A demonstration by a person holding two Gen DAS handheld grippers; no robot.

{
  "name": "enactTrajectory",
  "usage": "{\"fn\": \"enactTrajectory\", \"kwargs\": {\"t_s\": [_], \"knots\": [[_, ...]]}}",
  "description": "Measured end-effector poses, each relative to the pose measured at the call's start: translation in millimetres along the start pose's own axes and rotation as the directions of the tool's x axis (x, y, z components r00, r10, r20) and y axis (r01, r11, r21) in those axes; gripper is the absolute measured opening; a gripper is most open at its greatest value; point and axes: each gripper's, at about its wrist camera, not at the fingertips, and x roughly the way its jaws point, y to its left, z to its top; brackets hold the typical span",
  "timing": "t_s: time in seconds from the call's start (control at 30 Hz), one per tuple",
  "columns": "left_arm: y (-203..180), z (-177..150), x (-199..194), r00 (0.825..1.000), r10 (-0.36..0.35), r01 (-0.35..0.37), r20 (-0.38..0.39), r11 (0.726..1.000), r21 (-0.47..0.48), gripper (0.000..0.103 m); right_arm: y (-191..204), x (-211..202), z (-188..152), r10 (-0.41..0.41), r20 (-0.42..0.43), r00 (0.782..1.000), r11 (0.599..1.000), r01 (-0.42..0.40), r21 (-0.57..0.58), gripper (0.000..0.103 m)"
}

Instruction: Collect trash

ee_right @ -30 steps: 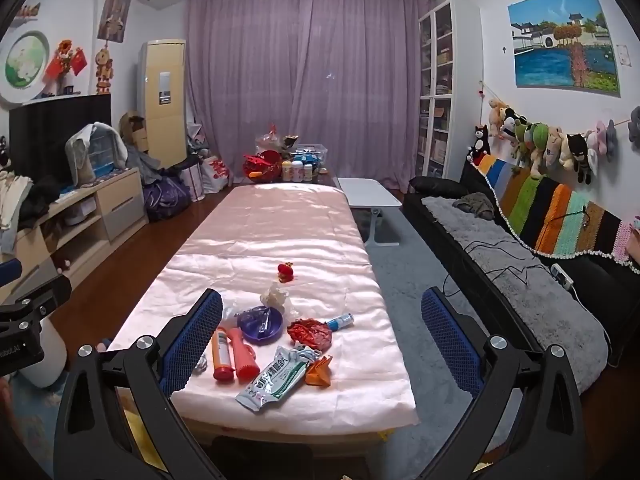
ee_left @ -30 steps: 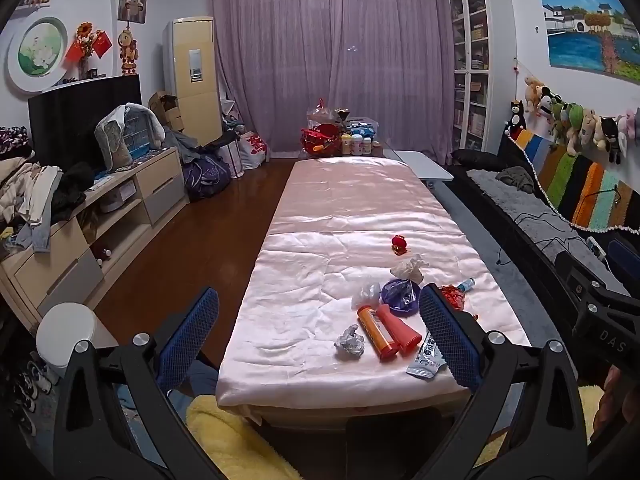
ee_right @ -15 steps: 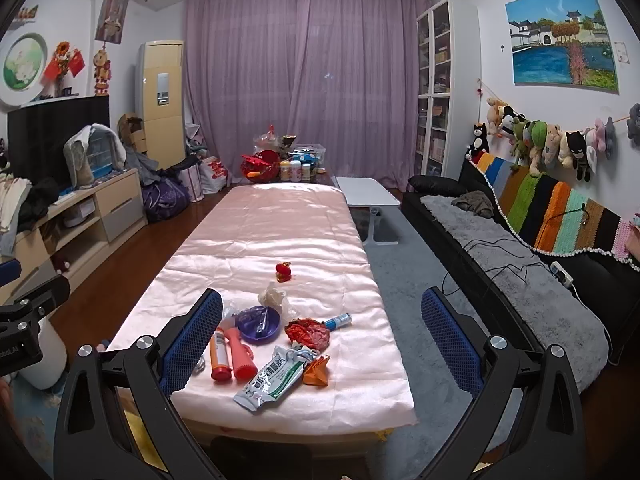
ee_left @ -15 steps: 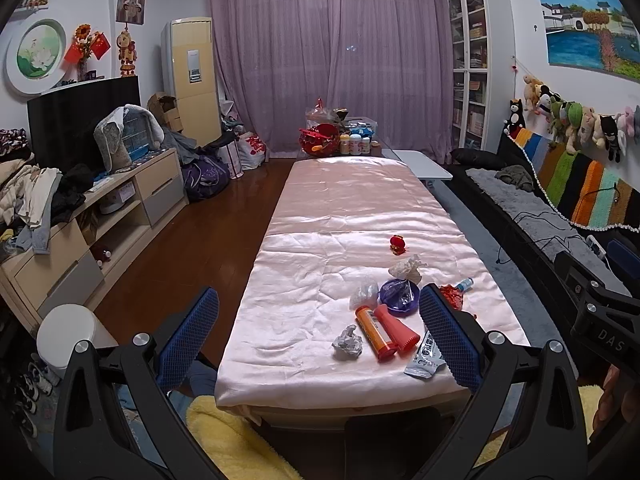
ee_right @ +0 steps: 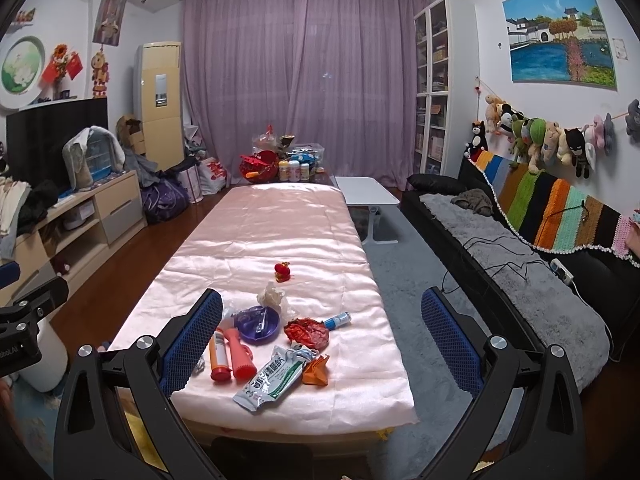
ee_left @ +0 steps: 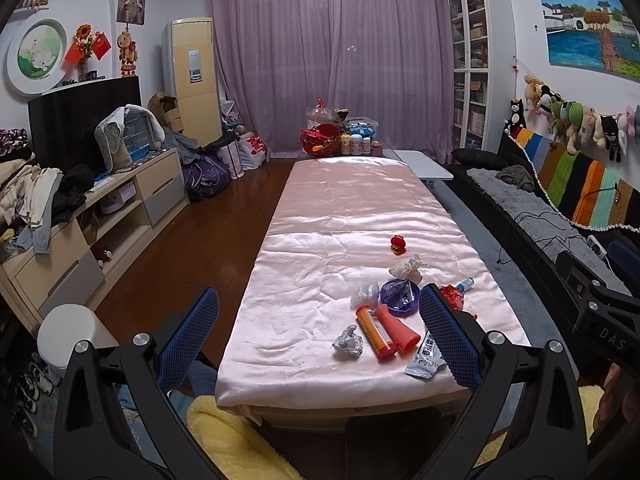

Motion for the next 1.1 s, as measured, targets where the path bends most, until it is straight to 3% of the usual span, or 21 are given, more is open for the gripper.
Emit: {"fn": "enactTrajectory", "kwargs": {"t_s": [1.1], "knots": [[0.8, -1.9, 0.1, 1.000, -0.001, 0.001, -0.003, 1.000, -0.005, 0.095, -0.8, 0.3, -2.6, -0.001, -0.004, 1.000, 1.000, 0.001, 0.002, 0.100]]}}
